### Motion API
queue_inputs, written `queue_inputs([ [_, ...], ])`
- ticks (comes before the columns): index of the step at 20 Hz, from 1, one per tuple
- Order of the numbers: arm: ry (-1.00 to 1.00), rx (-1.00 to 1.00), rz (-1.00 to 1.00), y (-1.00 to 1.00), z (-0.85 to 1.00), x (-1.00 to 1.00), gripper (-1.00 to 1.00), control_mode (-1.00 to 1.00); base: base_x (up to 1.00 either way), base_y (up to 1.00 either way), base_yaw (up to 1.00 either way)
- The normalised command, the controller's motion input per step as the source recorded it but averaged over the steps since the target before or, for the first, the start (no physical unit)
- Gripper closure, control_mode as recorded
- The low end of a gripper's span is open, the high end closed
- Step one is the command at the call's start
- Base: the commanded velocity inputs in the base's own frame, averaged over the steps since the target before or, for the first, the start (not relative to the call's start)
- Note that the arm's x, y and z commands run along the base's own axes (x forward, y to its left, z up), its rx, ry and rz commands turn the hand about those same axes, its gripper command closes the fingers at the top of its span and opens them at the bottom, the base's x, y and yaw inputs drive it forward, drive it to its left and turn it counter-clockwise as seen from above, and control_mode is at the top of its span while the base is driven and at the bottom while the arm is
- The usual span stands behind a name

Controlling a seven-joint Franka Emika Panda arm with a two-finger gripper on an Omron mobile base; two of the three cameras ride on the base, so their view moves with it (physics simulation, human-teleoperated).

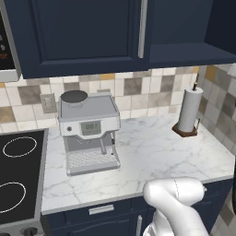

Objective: Close all open cabinet doors.

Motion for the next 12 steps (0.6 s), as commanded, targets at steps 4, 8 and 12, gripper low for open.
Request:
queue_inputs([
  [4, -0.11, 0.07, 0.2, 0.37, 0.0, 0.58, -1.0, -1.0, 0.0, 0.0, 0.0],
  [8, -0.11, 0.07, 0.2, 0.33, 0.0, 0.58, -1.0, -1.0, 0.0, 0.0, 0.0],
  [12, -0.1, 0.07, 0.19, 0.25, 0.0, 0.59, -1.0, -1.0, 0.0, 0.0, 0.0],
])
